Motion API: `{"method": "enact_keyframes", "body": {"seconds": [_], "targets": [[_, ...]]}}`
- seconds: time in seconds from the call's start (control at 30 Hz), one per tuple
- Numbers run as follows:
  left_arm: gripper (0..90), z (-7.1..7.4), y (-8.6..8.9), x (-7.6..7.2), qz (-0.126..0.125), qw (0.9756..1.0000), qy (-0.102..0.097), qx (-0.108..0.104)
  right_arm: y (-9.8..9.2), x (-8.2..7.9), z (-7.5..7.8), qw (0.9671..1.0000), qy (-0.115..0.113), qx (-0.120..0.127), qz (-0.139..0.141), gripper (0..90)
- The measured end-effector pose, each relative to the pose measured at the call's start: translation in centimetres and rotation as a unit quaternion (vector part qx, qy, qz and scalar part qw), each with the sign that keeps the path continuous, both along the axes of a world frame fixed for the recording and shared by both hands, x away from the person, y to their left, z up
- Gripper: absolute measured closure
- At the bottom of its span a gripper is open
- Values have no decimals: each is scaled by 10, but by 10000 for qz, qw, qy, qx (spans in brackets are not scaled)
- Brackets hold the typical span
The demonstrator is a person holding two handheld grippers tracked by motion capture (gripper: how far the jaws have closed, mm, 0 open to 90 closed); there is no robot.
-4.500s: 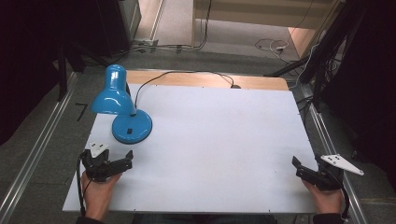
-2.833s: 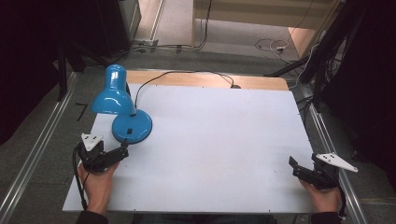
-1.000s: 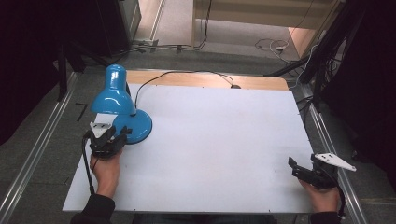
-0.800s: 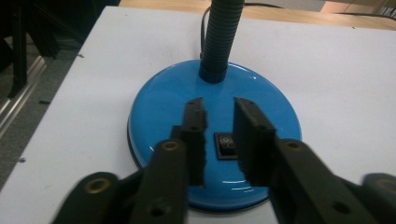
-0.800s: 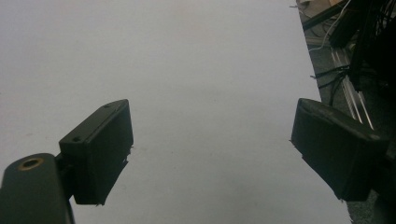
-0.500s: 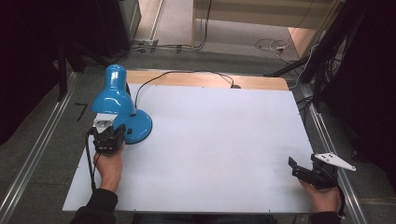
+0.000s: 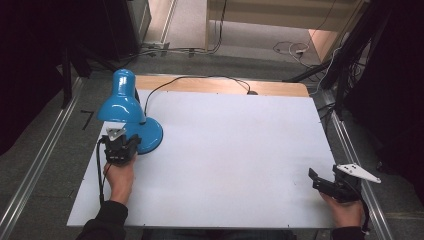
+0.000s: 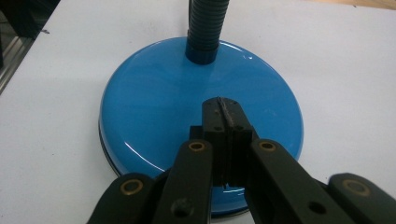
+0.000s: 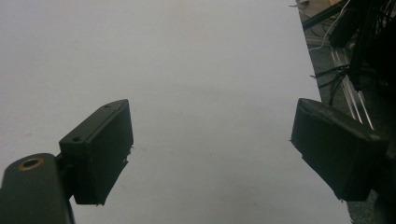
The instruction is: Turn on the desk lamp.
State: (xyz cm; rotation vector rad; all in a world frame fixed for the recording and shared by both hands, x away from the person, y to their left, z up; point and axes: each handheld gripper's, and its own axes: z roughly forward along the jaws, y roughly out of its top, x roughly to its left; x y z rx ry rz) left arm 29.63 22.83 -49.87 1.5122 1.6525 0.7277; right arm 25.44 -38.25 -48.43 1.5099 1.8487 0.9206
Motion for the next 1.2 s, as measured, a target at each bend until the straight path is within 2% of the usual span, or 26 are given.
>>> {"method": "enact_keyframes", "body": {"seconds": [1.2], "targets": [[900, -2, -2, -1, -80, 9999, 33, 147, -1, 0, 0, 10000, 9, 3, -14, 114]]}}
